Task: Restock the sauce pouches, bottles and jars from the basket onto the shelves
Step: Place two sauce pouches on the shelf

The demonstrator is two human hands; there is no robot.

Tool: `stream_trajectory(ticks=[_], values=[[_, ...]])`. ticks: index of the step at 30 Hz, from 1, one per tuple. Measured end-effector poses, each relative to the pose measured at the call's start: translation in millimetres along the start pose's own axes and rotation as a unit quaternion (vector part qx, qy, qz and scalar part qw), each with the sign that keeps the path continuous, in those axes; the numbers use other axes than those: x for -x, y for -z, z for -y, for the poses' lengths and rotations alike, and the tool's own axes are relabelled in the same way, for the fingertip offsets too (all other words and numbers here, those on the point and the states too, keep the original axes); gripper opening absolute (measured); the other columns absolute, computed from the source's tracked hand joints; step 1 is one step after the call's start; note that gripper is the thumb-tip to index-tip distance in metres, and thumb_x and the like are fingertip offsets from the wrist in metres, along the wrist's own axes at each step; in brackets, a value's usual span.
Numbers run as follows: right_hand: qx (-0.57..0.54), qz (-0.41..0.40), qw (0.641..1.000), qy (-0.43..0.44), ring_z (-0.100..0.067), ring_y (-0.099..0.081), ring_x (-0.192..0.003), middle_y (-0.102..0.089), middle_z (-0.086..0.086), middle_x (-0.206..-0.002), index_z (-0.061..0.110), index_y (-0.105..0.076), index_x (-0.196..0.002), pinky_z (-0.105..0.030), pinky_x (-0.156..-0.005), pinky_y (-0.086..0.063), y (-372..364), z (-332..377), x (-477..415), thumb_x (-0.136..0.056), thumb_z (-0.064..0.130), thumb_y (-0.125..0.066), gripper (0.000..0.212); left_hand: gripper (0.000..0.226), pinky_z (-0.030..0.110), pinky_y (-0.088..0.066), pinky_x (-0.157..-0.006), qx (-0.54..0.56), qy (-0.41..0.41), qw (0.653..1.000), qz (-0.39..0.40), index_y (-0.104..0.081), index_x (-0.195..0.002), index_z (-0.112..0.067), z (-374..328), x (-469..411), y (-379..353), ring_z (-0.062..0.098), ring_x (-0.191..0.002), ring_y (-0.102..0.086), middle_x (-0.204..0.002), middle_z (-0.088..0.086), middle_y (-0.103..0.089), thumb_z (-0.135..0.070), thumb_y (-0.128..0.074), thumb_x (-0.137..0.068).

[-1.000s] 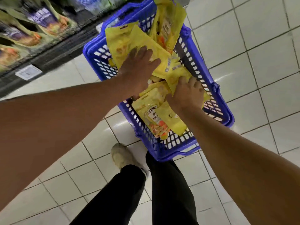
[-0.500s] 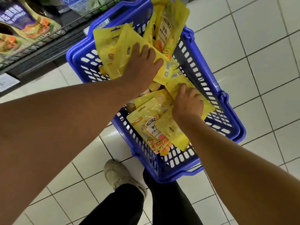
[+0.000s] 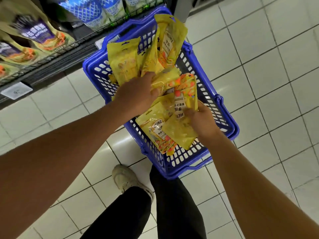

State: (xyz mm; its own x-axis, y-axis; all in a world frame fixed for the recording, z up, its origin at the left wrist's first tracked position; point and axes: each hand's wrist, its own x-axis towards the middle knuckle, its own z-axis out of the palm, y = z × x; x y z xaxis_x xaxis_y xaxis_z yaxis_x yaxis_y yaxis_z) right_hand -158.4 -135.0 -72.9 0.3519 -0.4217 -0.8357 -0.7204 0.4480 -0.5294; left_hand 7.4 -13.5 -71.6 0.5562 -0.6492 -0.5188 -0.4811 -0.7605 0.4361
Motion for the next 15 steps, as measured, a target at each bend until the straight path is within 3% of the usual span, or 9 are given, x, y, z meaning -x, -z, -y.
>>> stream_trajectory(ticks=[2, 4, 6, 9, 11, 15], values=[[-0.052, 0.010, 0.999, -0.004, -0.035, -0.073, -0.090, -0.073, -0.015, -0.109, 0.009, -0.062, -0.124, -0.051, -0.081, -0.060, 2, 7, 24, -0.098, 0.008, -0.056, 0.027, 0.055, 0.045, -0.045, -0.101, 0.125, 0.037, 0.991, 0.033, -0.039, -0.148, -0.024, -3, 20, 15, 0.035, -0.126, -0.052, -0.140, 0.012, -0.055, -0.041, -0.053, -0.098], [-0.077, 0.021, 0.997, -0.005, -0.036, -0.072, -0.095, -0.074, -0.014, -0.110, 0.012, -0.064, -0.122, -0.053, -0.084, -0.059, 5, 15, 48, -0.097, 0.011, -0.059, 0.026, 0.049, 0.039, -0.045, -0.102, 0.219, 0.058, 0.973, 0.042, -0.047, -0.142, -0.028, -6, 41, 34, 0.024, -0.124, -0.055, -0.138, 0.002, -0.058, -0.043, -0.055, -0.096], [-0.097, 0.044, 0.994, 0.002, -0.035, -0.072, -0.101, -0.075, -0.010, -0.111, 0.015, -0.066, -0.121, -0.052, -0.084, -0.059, 7, 26, 74, -0.096, 0.016, -0.063, 0.026, 0.034, 0.034, -0.050, -0.092, 0.290, 0.075, 0.953, 0.032, -0.061, -0.125, -0.033, -10, 64, 54, 0.016, -0.110, -0.063, -0.120, -0.006, -0.068, -0.044, -0.055, -0.094], [-0.129, 0.083, 0.988, 0.020, -0.033, -0.072, -0.105, -0.074, -0.009, -0.115, 0.016, -0.064, -0.126, -0.050, -0.083, -0.059, 8, 44, 116, -0.094, 0.015, -0.065, 0.032, 0.013, 0.018, -0.055, -0.064, 0.425, 0.098, 0.899, 0.028, -0.069, -0.099, -0.036, -17, 96, 88, 0.007, -0.084, -0.073, -0.092, -0.012, -0.076, -0.035, -0.056, -0.097], [-0.148, 0.111, 0.982, 0.032, -0.035, -0.069, -0.109, -0.072, -0.013, -0.121, 0.014, -0.060, -0.131, -0.053, -0.088, -0.057, 10, 59, 144, -0.094, 0.013, -0.063, 0.037, 0.015, 0.015, -0.053, -0.053, 0.489, 0.125, 0.863, 0.032, -0.071, -0.094, -0.034, -24, 118, 111, 0.007, -0.076, -0.074, -0.086, -0.012, -0.077, -0.033, -0.056, -0.098], [-0.172, 0.149, 0.973, 0.049, -0.038, -0.067, -0.113, -0.069, -0.018, -0.124, 0.011, -0.059, -0.134, -0.053, -0.089, -0.056, 14, 95, 204, -0.087, 0.016, -0.067, 0.048, 0.029, 0.022, -0.054, -0.048, 0.565, 0.170, 0.807, 0.027, -0.078, -0.078, -0.039, -40, 169, 158, 0.013, -0.071, -0.075, -0.083, -0.006, -0.078, -0.040, -0.057, -0.097]])
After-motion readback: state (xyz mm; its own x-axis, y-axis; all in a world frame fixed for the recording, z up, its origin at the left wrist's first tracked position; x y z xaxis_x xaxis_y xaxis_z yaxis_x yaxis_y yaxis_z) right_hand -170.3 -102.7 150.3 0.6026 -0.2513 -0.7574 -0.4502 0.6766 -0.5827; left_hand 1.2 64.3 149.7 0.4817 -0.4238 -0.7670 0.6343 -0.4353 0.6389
